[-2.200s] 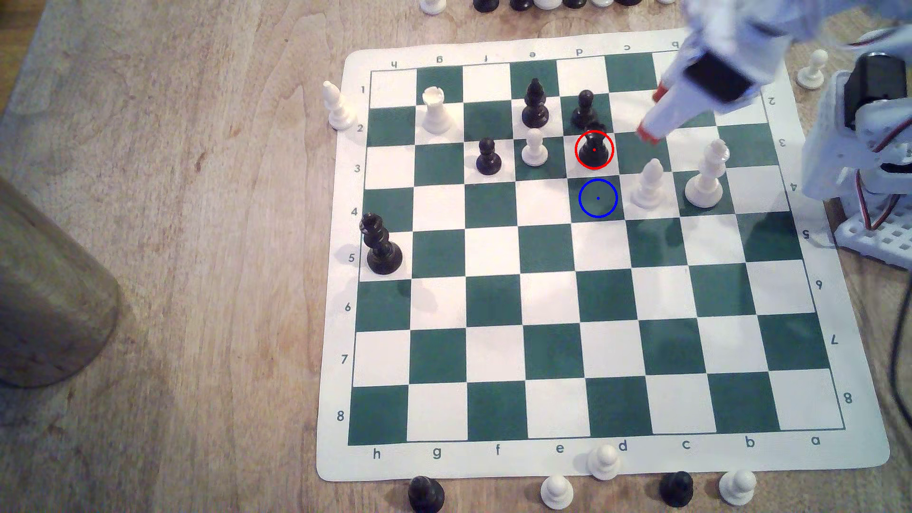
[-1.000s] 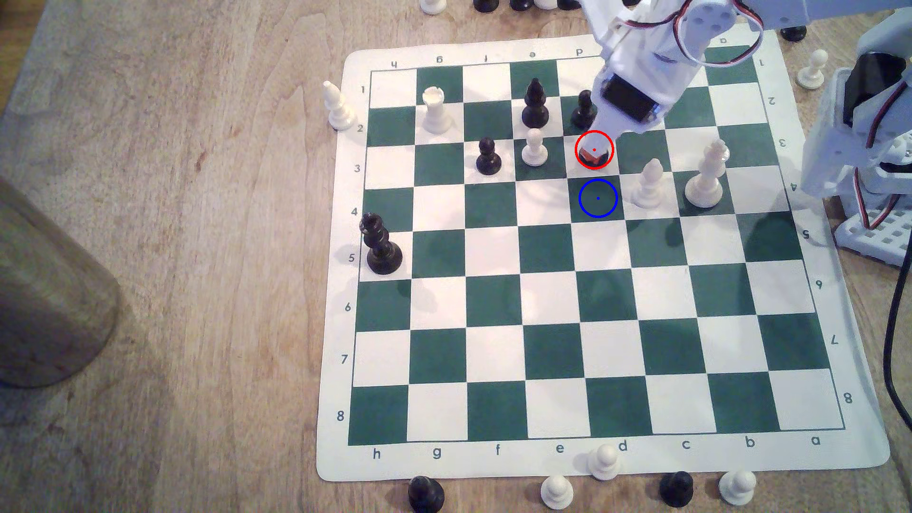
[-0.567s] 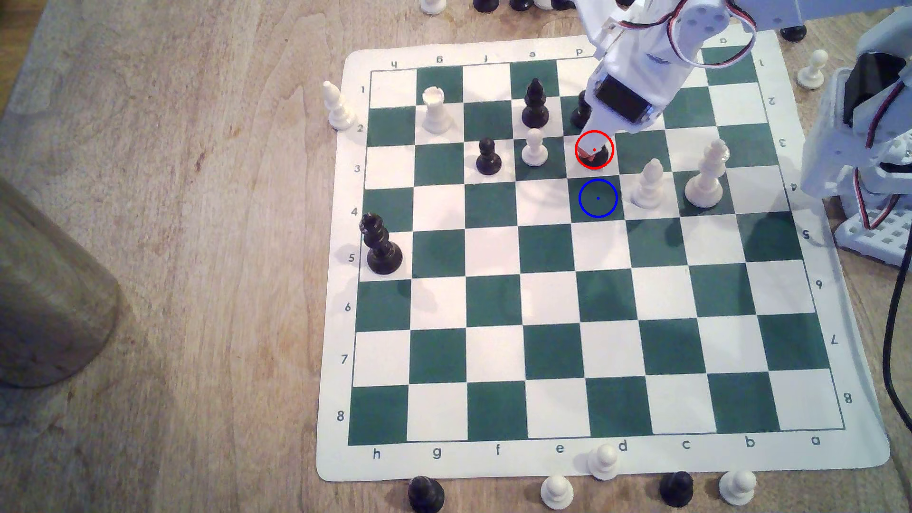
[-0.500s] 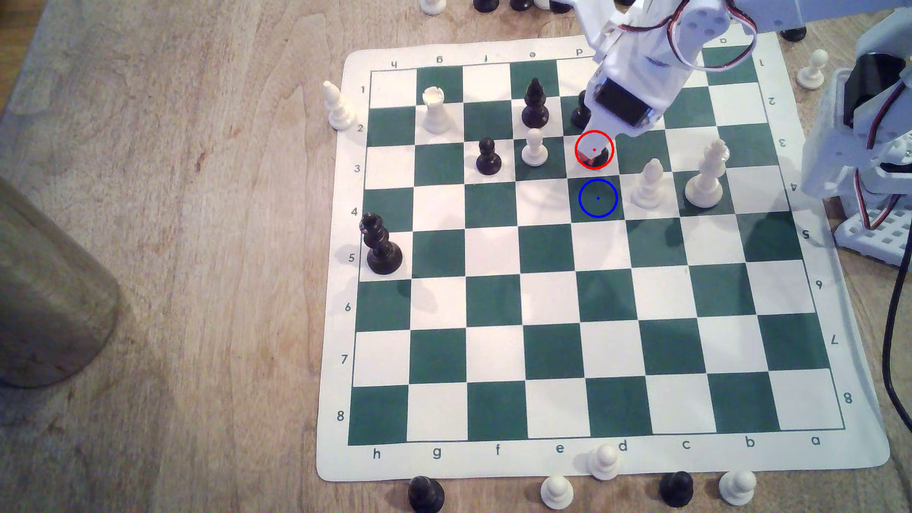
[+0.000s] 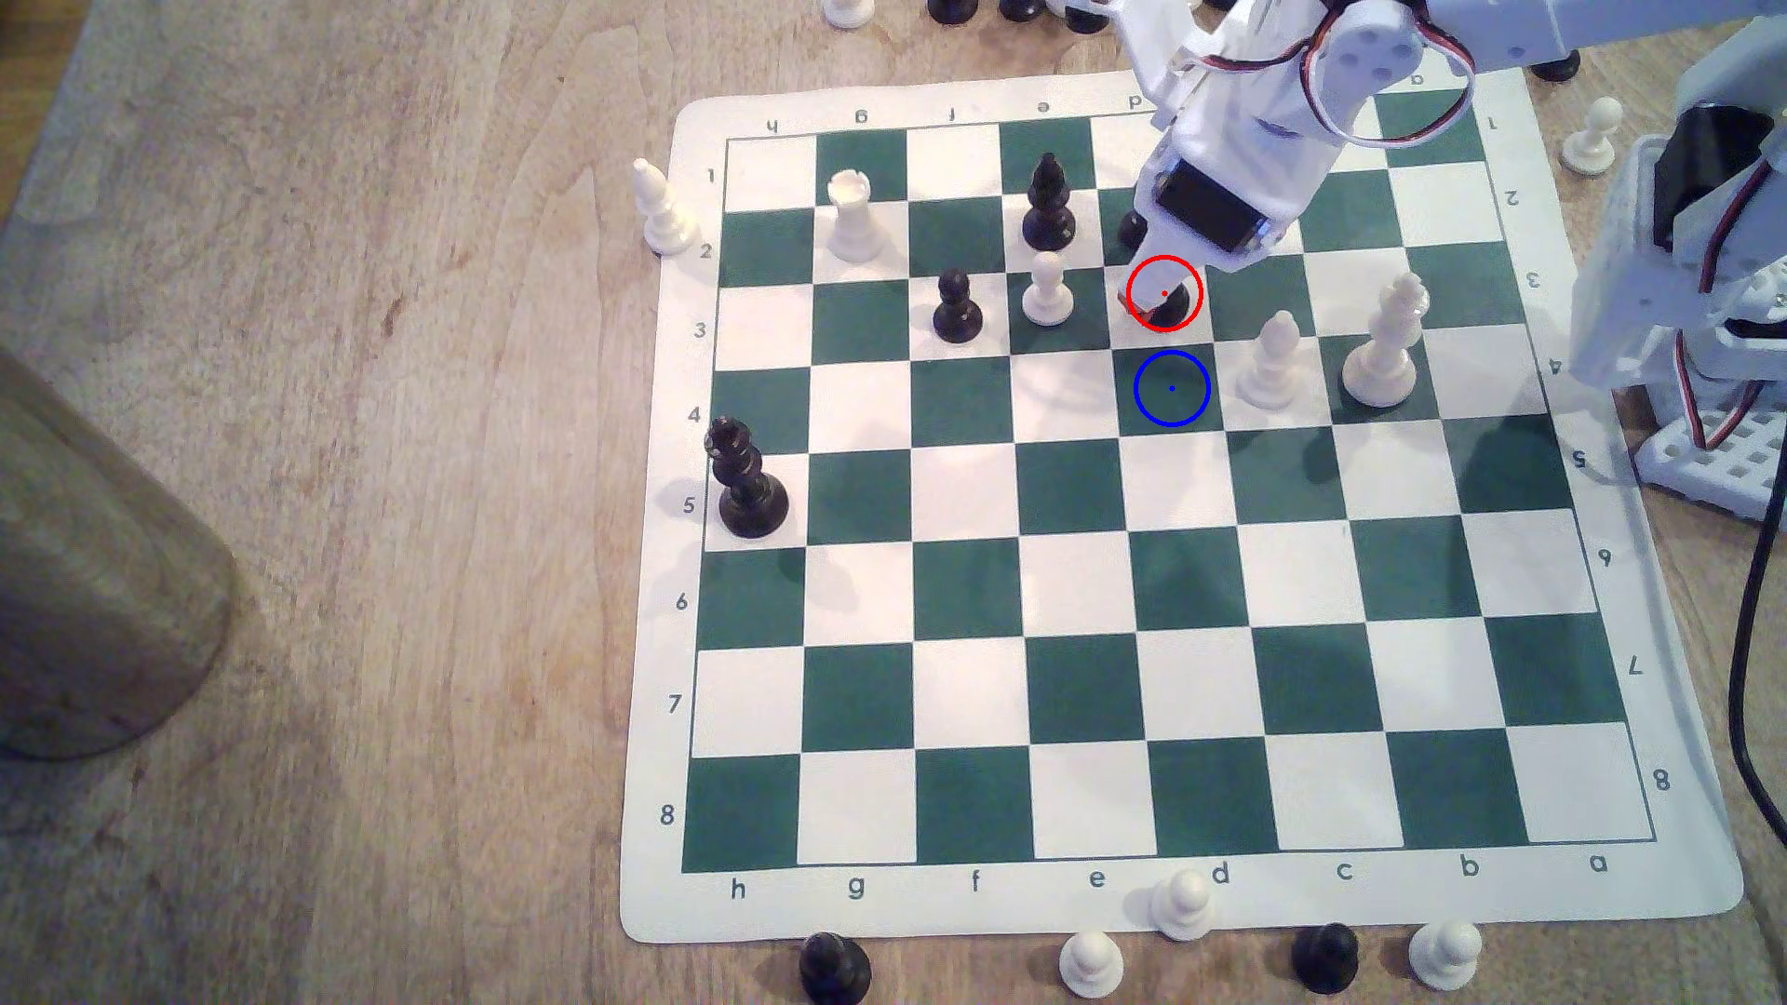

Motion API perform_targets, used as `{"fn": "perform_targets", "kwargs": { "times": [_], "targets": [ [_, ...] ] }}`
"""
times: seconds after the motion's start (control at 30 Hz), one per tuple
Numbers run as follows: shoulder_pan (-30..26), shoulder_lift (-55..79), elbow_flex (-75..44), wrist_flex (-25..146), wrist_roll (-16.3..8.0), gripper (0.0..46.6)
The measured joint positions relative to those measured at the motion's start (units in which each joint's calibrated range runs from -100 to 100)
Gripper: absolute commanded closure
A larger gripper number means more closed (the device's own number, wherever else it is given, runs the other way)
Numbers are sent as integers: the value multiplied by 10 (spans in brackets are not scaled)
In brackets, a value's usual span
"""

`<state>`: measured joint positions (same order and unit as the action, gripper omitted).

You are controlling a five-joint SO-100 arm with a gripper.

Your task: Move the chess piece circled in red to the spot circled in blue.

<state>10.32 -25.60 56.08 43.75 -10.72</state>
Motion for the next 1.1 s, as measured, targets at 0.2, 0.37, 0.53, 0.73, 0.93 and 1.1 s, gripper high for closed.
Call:
{"fn": "perform_targets", "kwargs": {
  "times": [0.2,0.37,0.53,0.73,0.93,1.1],
  "targets": [
    [0,0,0,0,2,464],
    [0,3,0,0,12,464],
    [6,-1,0,1,12,464],
    [16,-93,-7,77,17,464],
    [-10,-166,-14,134,17,464],
    [-73,-169,-14,128,1,464]
  ]
}}
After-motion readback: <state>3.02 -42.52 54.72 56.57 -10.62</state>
